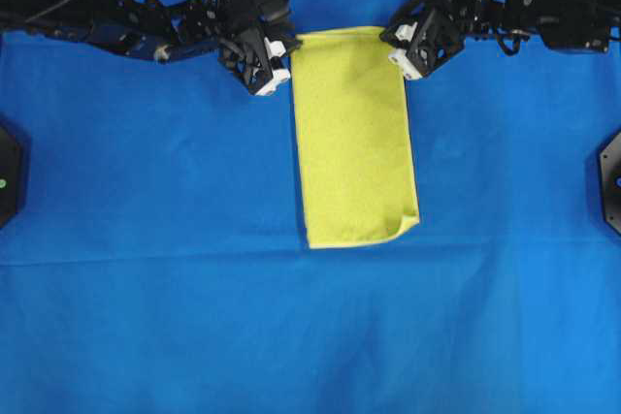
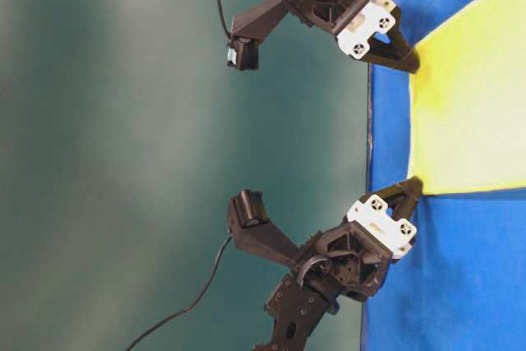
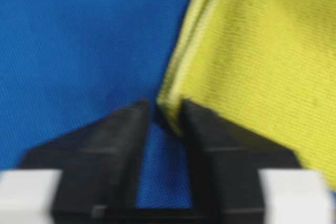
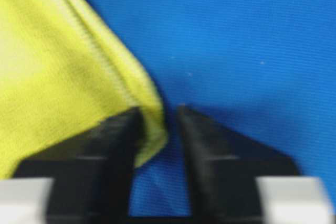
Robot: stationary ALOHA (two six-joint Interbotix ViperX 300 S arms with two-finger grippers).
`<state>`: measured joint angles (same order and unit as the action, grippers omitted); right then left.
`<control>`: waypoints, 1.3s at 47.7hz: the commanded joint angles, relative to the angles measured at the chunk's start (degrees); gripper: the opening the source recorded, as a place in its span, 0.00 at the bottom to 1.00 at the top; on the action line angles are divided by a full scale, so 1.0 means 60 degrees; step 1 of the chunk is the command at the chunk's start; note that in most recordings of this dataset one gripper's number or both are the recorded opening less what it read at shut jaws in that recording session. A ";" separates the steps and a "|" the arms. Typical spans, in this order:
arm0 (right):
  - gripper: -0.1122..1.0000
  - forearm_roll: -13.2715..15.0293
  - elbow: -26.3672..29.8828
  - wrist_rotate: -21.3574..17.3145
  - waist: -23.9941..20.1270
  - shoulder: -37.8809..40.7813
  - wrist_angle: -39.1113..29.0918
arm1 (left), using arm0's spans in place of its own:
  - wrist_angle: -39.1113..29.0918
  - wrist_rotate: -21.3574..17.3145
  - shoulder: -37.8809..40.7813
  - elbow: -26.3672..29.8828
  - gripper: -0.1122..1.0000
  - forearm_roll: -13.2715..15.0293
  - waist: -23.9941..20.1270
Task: Fold the yellow towel.
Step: 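Pinch the top corners of the vertical strip with both grippers, then fold the top half down onto the bottom half with both grippers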
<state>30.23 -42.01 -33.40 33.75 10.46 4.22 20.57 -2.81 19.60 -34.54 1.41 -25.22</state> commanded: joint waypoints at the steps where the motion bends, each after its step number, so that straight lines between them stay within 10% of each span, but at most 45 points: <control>1: 0.31 0.0029 0.0000 0.0029 0.0044 -0.0103 0.0088 | 0.0059 -0.0015 -0.0132 0.0205 0.22 -0.0015 -0.0029; 5: 0.14 0.0015 -0.0103 0.0015 0.0044 -0.0103 0.0205 | 0.0059 -0.0088 -0.0132 0.0234 0.13 -0.0015 -0.0029; 62: 0.14 -0.0029 -0.0425 -0.0103 0.0264 -0.2124 -0.0586 | -0.1113 -0.1582 -0.1128 0.1069 0.13 -0.0015 -0.0234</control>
<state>30.15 -44.56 -34.10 36.12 0.18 0.70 14.33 -12.30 16.61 -27.77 1.32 -27.77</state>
